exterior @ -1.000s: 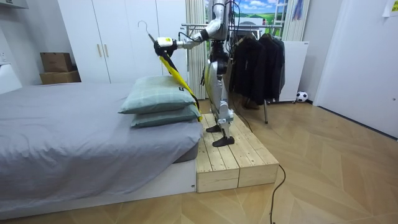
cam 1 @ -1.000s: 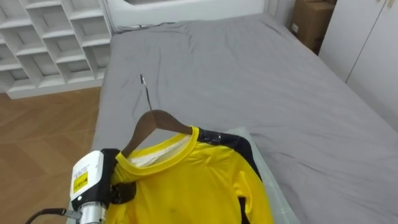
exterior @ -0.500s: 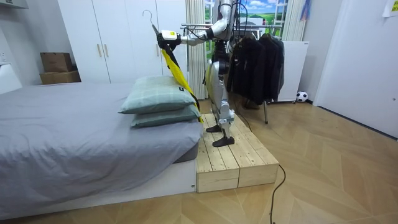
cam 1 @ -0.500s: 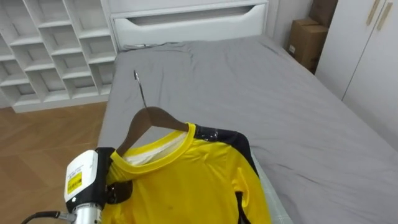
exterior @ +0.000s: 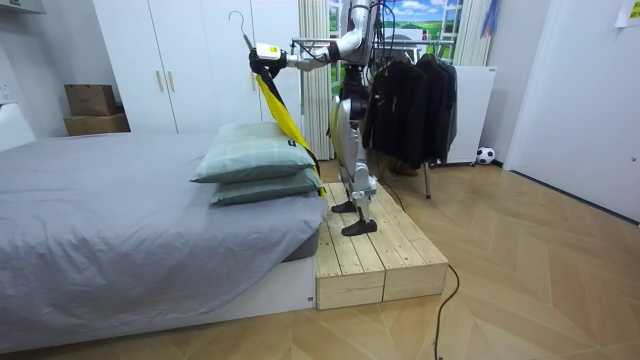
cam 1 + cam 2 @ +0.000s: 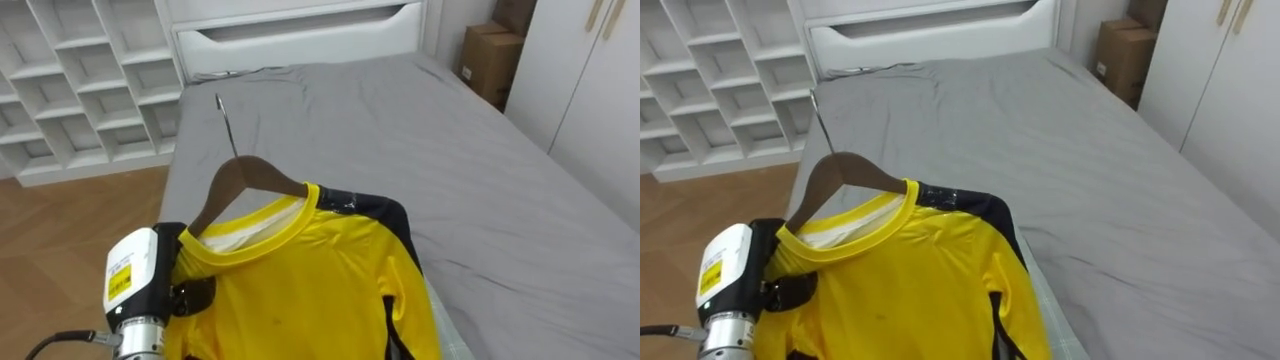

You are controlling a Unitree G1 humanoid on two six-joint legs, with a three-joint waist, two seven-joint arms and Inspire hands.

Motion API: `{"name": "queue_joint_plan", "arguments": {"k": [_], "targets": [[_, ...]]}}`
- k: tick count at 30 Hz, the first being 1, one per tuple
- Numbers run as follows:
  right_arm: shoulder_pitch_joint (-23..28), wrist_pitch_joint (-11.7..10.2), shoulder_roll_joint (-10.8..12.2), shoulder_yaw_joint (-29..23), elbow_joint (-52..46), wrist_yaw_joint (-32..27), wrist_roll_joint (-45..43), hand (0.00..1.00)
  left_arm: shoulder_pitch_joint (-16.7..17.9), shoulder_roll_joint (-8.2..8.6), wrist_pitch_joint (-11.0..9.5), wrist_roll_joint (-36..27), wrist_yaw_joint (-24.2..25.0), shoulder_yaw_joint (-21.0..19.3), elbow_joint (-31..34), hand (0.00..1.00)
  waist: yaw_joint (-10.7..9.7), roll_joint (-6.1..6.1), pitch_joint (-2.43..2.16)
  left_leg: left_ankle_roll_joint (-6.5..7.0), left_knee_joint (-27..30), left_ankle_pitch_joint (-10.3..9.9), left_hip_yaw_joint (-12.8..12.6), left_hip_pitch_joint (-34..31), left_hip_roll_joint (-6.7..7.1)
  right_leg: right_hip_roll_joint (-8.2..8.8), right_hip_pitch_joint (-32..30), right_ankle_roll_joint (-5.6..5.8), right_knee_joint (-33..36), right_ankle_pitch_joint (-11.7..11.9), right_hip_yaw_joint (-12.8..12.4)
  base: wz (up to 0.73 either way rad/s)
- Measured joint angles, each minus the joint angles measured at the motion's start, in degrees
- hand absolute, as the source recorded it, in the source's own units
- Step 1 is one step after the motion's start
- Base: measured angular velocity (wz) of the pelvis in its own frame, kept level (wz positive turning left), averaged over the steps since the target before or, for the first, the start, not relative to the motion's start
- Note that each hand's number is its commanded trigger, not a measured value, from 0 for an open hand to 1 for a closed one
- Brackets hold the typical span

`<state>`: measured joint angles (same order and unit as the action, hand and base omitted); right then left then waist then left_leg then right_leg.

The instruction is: Hang clothes

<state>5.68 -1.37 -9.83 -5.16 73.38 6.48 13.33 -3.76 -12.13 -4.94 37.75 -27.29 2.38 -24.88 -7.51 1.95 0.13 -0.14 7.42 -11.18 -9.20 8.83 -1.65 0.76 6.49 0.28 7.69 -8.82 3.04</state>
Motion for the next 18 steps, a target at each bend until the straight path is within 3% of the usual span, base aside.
{"name": "queue_joint_plan", "arguments": {"k": [12, 18], "targets": [[-0.07, 0.14, -0.8, -0.21, 0.25, -4.87, -9.82, 0.0, 0.01, -0.26, 0.02, 2.02, 0.06, -0.01, 1.33, 1.0, 0.08, -0.26, -0.15, 0.01, 0.01, 0.0, -0.24, -0.12, 0.06, -0.05, -0.4, 0.01, 0.06, 0.0, -0.57, -0.01], [0.52, 1.77, -2.1, -0.79, 0.59, -10.64, -15.6, 0.0, 0.01, -0.75, 1.74, 3.04, -0.04, 0.03, 1.79, 1.0, -0.23, -0.35, -0.14, 0.01, 0.23, 0.0, -0.21, -0.16, 0.06, 0.0, -0.4, 0.01, 0.12, 0.0, -0.51, 0.0]]}}
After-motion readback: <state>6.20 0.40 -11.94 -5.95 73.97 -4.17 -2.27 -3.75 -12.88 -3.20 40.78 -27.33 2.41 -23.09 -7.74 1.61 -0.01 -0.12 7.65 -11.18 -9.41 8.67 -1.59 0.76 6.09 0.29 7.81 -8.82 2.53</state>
